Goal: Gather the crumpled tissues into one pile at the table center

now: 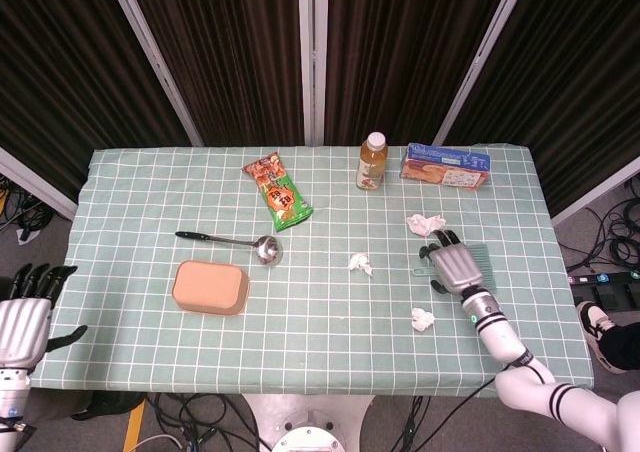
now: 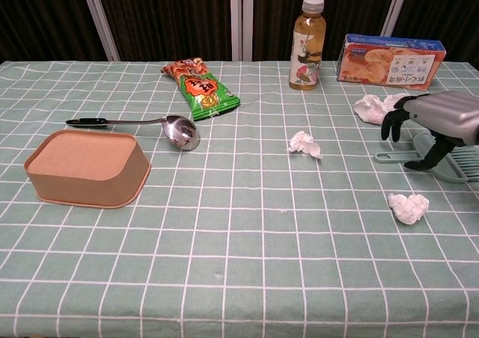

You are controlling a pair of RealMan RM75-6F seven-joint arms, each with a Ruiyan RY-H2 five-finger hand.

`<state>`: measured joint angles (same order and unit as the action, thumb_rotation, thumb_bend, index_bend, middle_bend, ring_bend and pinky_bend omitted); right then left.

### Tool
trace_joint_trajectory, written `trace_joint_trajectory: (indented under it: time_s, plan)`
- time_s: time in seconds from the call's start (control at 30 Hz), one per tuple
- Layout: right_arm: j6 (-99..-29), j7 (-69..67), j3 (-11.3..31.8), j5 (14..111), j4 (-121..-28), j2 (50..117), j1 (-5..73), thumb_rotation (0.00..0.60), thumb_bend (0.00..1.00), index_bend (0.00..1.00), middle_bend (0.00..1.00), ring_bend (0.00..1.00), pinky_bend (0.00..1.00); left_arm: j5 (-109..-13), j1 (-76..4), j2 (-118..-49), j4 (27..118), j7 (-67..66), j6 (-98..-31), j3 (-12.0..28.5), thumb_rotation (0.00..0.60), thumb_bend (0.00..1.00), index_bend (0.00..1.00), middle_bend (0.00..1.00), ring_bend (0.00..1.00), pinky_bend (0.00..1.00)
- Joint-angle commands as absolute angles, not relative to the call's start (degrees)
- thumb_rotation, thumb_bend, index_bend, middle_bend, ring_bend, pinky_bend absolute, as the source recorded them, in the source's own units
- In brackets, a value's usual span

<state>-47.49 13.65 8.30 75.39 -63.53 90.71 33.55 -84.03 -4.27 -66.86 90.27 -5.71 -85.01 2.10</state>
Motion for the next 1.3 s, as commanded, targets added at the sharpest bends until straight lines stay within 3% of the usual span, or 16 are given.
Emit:
trace_joint_trajectory:
  time_s: [0.03, 0.73, 0.93, 1.3]
  plan:
    - [-47.1, 13.4, 7.9, 75.4, -61.7, 92.2, 34.5, 0.6, 0.16, 0.35, 0.37, 0.07, 0.12, -84.0, -4.3, -66.8, 90.3, -5.7, -84.8, 2.0, 0.6, 0.0, 0.15, 0.17, 0.1, 0.07]
    - [-47.0, 16.7, 6.3, 73.5, -59.7, 93.2, 35.5, 0.6, 0.21, 0.42, 0.46, 0.12, 0.12, -83.6, -4.0, -67.5, 89.2, -4.5, -84.6, 1.9, 0.6, 0.0, 0.15, 0.17, 0.1, 0.07]
    - [-47.5, 16.7, 5.9, 74.2, -59.4, 93.2, 35.9, 0.6, 0.31, 0.55, 0.55, 0.19, 0.12, -83.5, -3.7, -67.5, 89.1, -4.2, -84.7, 1.9, 0.6, 0.0, 0.15, 0.17, 0.1, 0.07]
    - [-55.8, -5.4, 7.1, 83.3, -65.3, 83.3, 35.7, 0.6, 0.33, 0.65, 0.63, 0.26, 0.19, -83.5, -3.4, -66.7, 90.4, -4.8, -85.1, 1.9, 0.6, 0.0, 0.15, 0.17, 0.1, 0.07]
